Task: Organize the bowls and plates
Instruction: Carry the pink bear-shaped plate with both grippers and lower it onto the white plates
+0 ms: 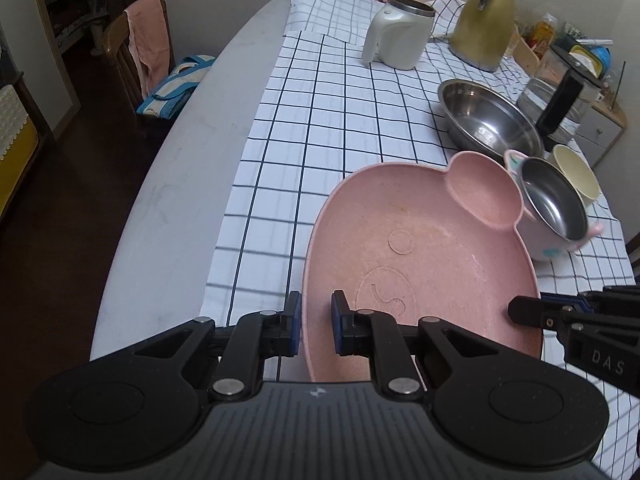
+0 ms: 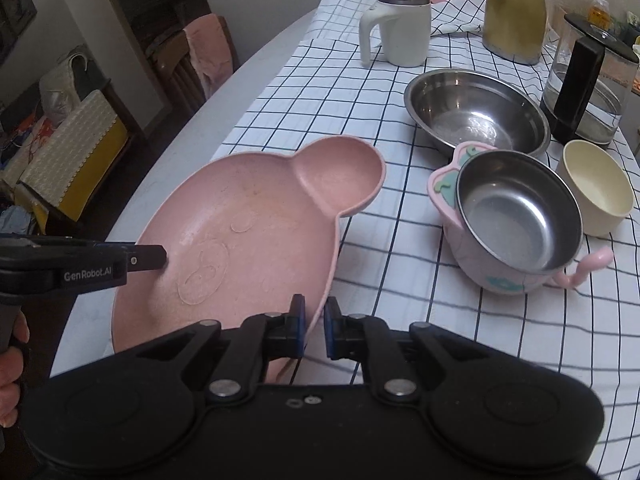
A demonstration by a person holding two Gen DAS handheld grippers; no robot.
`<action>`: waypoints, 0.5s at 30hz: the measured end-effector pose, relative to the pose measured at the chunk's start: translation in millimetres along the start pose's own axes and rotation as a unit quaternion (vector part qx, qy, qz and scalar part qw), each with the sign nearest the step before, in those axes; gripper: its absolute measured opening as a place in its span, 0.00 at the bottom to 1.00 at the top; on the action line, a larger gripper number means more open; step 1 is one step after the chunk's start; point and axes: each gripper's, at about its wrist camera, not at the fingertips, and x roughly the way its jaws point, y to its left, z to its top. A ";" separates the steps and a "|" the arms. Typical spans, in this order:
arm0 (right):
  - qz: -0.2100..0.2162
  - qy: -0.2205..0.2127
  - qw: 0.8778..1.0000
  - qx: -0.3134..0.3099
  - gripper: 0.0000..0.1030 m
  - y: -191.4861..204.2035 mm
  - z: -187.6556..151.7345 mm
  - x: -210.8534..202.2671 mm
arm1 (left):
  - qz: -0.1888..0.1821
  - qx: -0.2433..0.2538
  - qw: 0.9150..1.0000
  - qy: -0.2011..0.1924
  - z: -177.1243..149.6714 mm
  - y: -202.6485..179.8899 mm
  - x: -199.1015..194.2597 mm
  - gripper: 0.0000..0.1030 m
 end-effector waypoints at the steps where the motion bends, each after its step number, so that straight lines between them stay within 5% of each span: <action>1: 0.002 -0.001 1.000 -0.001 0.10 2.2 -3.3 -4.7 | -0.002 0.001 1.000 -0.002 -4.9 0.4 -6.2 0.14; 15: 0.016 -0.010 1.000 -0.014 0.09 29.2 -57.6 -60.8 | -0.011 0.012 1.000 -0.011 -75.1 -1.3 -72.5 0.14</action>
